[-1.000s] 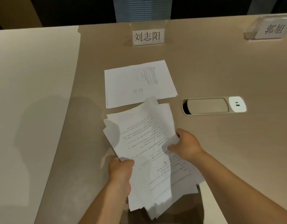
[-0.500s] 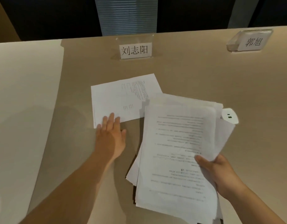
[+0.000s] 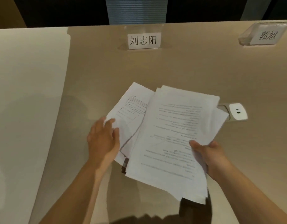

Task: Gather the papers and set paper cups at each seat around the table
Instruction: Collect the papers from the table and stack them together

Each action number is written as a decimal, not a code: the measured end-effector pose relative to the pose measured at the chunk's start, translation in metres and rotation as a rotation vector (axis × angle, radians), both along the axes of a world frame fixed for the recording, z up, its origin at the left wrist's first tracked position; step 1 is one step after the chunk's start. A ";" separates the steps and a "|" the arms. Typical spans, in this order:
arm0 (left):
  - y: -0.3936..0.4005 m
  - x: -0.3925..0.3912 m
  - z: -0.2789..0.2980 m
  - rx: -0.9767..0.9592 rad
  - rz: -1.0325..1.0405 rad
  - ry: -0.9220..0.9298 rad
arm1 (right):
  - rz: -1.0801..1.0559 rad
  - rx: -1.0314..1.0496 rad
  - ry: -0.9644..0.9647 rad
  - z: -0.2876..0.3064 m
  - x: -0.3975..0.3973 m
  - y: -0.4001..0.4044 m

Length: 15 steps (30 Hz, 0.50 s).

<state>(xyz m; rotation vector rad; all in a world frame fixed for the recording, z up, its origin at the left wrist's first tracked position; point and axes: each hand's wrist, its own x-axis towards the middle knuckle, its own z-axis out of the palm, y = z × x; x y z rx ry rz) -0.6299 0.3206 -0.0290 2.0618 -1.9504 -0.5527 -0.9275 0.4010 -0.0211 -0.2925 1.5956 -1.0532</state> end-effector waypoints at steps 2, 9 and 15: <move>-0.010 0.005 0.001 0.179 0.060 -0.083 | 0.007 -0.004 0.074 -0.004 0.021 -0.006; 0.026 -0.006 0.004 0.213 -0.044 0.068 | 0.209 0.087 0.496 0.003 0.082 -0.029; 0.035 0.005 0.007 0.313 0.096 0.317 | 0.053 0.142 0.405 0.003 0.079 -0.041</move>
